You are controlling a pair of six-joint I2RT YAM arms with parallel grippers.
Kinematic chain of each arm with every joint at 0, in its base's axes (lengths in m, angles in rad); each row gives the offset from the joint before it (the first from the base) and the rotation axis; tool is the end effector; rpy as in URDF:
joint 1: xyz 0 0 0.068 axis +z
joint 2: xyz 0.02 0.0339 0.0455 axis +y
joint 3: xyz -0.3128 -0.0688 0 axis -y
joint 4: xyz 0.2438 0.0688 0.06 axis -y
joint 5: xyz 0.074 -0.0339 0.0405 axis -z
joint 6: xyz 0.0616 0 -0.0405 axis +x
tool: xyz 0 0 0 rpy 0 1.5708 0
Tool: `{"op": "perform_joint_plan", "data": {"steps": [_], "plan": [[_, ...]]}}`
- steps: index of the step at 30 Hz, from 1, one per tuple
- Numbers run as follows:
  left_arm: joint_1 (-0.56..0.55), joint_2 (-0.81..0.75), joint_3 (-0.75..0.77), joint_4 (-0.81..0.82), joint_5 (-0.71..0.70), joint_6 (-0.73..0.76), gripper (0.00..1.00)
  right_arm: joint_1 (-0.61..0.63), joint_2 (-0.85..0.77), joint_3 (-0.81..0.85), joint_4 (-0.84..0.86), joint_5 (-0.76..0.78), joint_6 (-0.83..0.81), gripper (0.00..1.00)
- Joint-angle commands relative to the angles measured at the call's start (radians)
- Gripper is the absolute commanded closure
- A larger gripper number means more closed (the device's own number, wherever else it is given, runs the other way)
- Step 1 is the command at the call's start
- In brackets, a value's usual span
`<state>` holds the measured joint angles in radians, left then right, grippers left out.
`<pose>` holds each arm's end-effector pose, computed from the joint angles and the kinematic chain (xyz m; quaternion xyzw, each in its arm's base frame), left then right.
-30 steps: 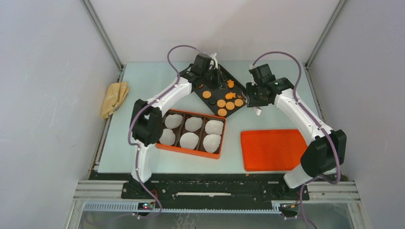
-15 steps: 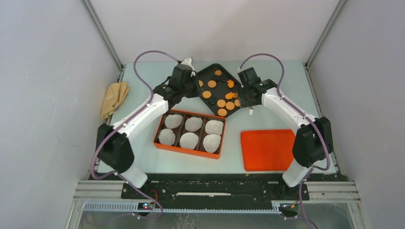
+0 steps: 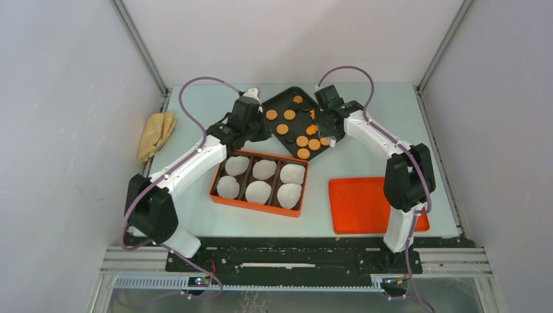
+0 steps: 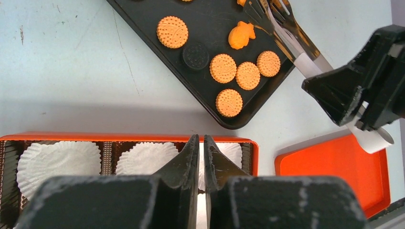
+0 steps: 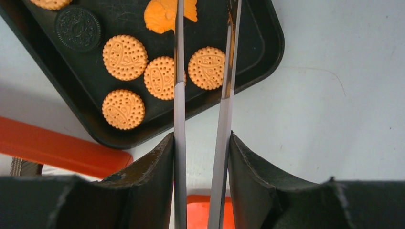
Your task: Pack the cookies
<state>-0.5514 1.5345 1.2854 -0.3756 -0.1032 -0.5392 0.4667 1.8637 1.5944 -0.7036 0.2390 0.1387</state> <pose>0.3180 -0.1881 0.3450 -0.0181 0.8891 -0.1967 0.4128 0.3965 0.1834 0.2953 -0.1203 0.9418 -0.0216 0.3131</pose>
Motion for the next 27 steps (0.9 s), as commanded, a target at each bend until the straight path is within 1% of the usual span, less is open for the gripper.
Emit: {"op": "perform_joint_plan", "data": {"steps": [1, 7, 12, 13, 16, 17, 22, 25, 27], "plan": [[0.001, -0.042, -0.019, 0.03, -0.018, 0.024, 0.89, 0.003, 0.042, 0.075, 0.038, 0.039, -0.001, 0.52], [0.001, -0.032, -0.021, 0.033, -0.007, 0.024, 0.9, -0.013, 0.141, 0.16, 0.022, 0.019, 0.011, 0.52], [0.001, -0.021, -0.022, 0.033, -0.005, 0.028, 0.92, -0.023, 0.192, 0.219, 0.008, -0.015, 0.023, 0.52], [0.001, -0.019, -0.023, 0.033, -0.004, 0.028, 0.93, -0.023, 0.194, 0.228, 0.002, -0.025, 0.026, 0.52], [0.001, -0.023, -0.024, 0.033, -0.001, 0.028, 0.94, -0.022, 0.176, 0.217, 0.018, -0.042, 0.031, 0.44], [0.001, -0.023, -0.024, 0.033, 0.001, 0.029, 0.94, -0.022, 0.171, 0.214, 0.025, -0.046, 0.032, 0.43], [0.001, -0.019, -0.016, 0.036, 0.015, 0.032, 0.95, -0.028, 0.208, 0.268, -0.003, -0.057, 0.043, 0.43], [0.001, -0.012, -0.017, 0.042, 0.021, 0.031, 0.95, -0.029, 0.246, 0.317, -0.029, -0.026, 0.056, 0.44], [0.001, -0.006, -0.017, 0.043, 0.023, 0.031, 0.96, -0.03, 0.282, 0.365, -0.067, 0.012, 0.065, 0.46]]}}
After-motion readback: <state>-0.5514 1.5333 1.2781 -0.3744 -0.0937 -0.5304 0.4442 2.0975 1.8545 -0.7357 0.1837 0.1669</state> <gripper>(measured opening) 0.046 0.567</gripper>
